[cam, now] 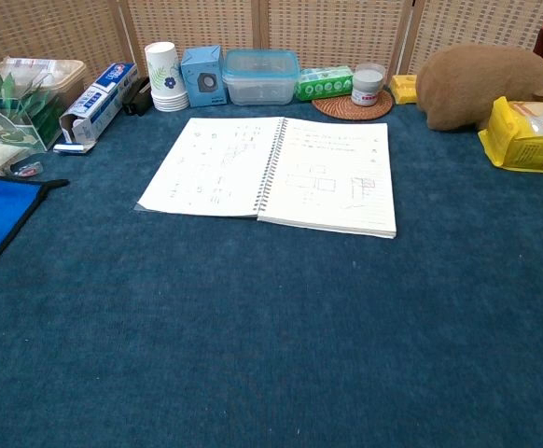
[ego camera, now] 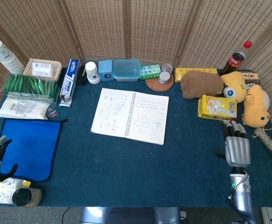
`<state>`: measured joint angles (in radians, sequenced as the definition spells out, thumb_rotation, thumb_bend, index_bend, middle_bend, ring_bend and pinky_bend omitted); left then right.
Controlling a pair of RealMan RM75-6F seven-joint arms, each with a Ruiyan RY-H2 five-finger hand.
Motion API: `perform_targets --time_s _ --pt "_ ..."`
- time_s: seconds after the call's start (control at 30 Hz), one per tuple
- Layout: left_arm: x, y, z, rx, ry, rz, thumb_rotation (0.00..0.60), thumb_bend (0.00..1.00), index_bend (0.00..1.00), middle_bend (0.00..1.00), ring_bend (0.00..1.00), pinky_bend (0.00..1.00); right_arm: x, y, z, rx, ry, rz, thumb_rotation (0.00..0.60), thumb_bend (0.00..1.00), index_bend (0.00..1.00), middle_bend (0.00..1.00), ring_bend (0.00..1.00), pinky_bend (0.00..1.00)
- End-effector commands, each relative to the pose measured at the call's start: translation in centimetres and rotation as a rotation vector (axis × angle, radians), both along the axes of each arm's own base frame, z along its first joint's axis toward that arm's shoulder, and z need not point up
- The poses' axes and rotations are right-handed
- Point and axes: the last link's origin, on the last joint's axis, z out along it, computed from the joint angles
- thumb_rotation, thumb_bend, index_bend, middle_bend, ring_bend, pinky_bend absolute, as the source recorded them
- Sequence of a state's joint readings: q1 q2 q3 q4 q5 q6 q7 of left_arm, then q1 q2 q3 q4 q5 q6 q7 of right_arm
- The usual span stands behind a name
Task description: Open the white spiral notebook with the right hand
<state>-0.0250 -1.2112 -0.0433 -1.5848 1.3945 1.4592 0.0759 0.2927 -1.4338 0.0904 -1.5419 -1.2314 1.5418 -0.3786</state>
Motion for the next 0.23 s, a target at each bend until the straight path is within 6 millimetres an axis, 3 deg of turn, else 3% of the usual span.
perform_targets --time_s 0.03,0.23 --pt "-0.1 -0.4 0.1 0.015 -0.002 -0.003 0.600 0.29 0.25 0.08 0.03 0.00 -0.9 1.3 0.8 -0.014 0.005 -0.028 0.600 0.09 0.18 0.22 0.13 0.16" --pt "-0.1 -1.2 0.6 0.030 -0.007 -0.002 0.600 0.29 0.25 0.08 0.03 0.00 -1.9 2.7 1.9 -0.044 -0.006 -0.053 0.600 0.09 0.18 0.22 0.13 0.16"
